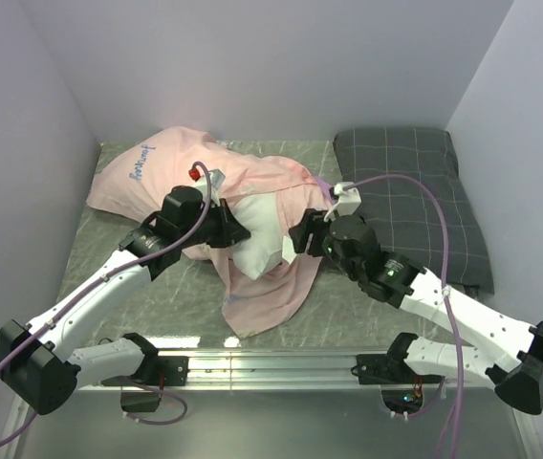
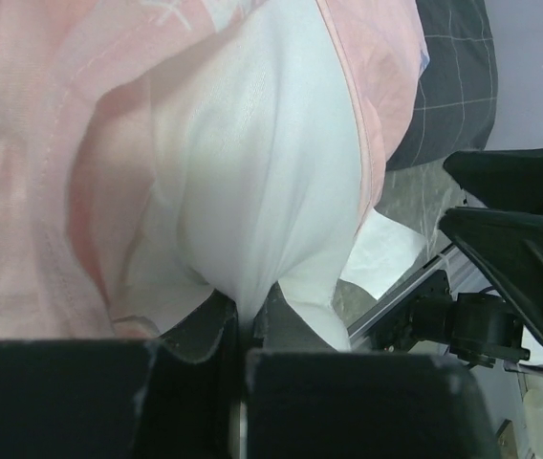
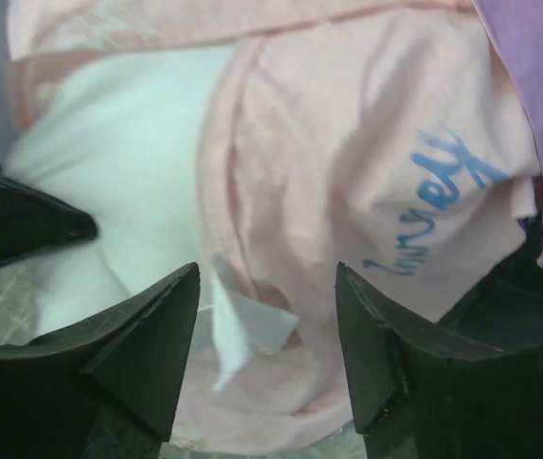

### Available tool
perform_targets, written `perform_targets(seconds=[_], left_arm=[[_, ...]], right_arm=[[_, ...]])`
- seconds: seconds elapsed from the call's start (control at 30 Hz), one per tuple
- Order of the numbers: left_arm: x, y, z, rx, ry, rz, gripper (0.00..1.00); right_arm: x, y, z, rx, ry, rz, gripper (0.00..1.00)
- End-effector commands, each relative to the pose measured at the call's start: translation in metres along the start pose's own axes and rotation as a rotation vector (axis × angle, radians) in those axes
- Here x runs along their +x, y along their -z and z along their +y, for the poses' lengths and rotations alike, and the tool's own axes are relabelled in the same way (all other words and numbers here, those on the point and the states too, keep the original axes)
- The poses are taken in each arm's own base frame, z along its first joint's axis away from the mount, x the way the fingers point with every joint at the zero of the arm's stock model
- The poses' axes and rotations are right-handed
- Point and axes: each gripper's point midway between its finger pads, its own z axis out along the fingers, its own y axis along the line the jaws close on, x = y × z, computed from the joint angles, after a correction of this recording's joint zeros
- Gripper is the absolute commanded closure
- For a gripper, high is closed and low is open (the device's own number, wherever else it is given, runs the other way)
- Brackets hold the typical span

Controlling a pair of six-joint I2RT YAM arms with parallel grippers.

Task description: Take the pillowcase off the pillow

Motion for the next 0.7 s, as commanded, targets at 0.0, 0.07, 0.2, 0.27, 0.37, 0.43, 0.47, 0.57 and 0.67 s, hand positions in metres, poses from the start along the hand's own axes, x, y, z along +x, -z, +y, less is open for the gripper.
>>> perform_targets(seconds=[0.0, 0.07, 0.2, 0.27, 0.37, 0.43, 0.47, 0.57, 0.67], left_arm=[[-0.033, 0.013, -0.047, 0.158, -0.024, -0.111, 0.99], [-0.034, 0.012, -0.047, 0.155, -0.026, -0.11, 0.99], [-0.034, 0.013, -0.05, 0.158, -0.031, -0.107, 0.99], [-0.036, 0.016, -0.053, 0.16, -0.04, -0.112, 0.99], [-0.039, 0.028, -0.057, 0.16, -0.06, -0.118, 0.99], [-0.041, 0.035, -0.061, 0.167, -0.085, -0.123, 1.0], [-0.04, 0.043, -0.062, 0.172, -0.093, -0.125, 1.0], [-0.04, 0.062, -0.069, 0.198, -0.123, -0.143, 1.0], [-0.044, 0.085, -0.08, 0.241, -0.158, -0.171, 1.0]], right_arm=[[-0.011, -0.005, 0.009, 0.023, 0.065, 0.004, 0.31], [-0.014, -0.011, 0.018, 0.015, 0.091, 0.015, 0.29], [-0.004, -0.035, 0.013, 0.099, 0.145, 0.045, 0.28], [-0.001, -0.043, -0.002, 0.174, 0.174, 0.057, 0.37], [-0.014, -0.049, -0.047, 0.305, 0.151, 0.035, 0.72], [-0.023, -0.049, -0.07, 0.33, 0.1, 0.008, 0.77], [-0.038, -0.047, -0.092, 0.367, 0.059, -0.026, 0.8], [-0.047, -0.048, -0.117, 0.417, 0.011, -0.052, 0.82], [-0.049, -0.06, -0.141, 0.419, -0.046, -0.042, 0.83]])
